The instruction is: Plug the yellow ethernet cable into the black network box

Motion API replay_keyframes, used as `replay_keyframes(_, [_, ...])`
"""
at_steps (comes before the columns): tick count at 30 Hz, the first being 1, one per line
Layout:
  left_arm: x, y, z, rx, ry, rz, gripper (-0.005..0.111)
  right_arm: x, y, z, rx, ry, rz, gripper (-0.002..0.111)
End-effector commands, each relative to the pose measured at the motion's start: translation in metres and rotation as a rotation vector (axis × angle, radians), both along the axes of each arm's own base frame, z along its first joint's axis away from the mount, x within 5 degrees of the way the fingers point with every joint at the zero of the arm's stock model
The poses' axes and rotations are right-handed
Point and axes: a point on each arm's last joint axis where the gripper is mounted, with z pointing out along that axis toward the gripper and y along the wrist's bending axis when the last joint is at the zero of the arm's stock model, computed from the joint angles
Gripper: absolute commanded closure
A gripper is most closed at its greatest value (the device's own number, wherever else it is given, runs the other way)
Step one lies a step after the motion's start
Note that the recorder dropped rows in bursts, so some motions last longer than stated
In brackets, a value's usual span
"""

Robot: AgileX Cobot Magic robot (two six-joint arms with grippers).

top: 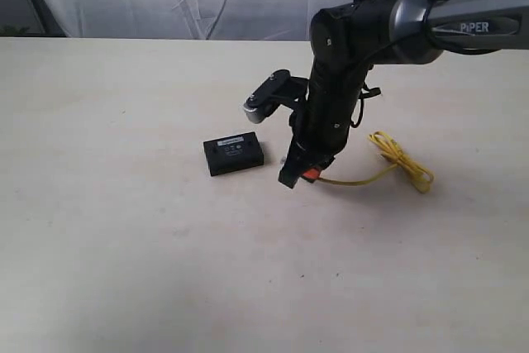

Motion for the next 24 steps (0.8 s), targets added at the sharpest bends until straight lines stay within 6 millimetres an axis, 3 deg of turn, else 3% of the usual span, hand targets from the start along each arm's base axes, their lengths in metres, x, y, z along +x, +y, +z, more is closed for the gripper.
replay_keyframes(1, [0.034,-0.002,0.01,0.142,0.158,-0.111,0.107,0.001,-0.002,0.005,0.006,-0.015,-0.003,0.109])
replay_keyframes(10, [0.101,-0.014,0.01,0.174,0.35,-0.334,0.107,0.0,-0.002,0.005,0.009,-0.011,-0.006,0.109])
replay_keyframes(16, [0.144,-0.023,-0.002,0.106,0.418,-0.453,0.107,0.0,-0.002,0.005,0.008,-0.006,-0.013,0.109])
replay_keyframes(24, [0.202,-0.065,-0.027,0.107,0.455,-0.622,0.107,-0.002,-0.004,0.005,-0.007,0.023,-0.029,0.109])
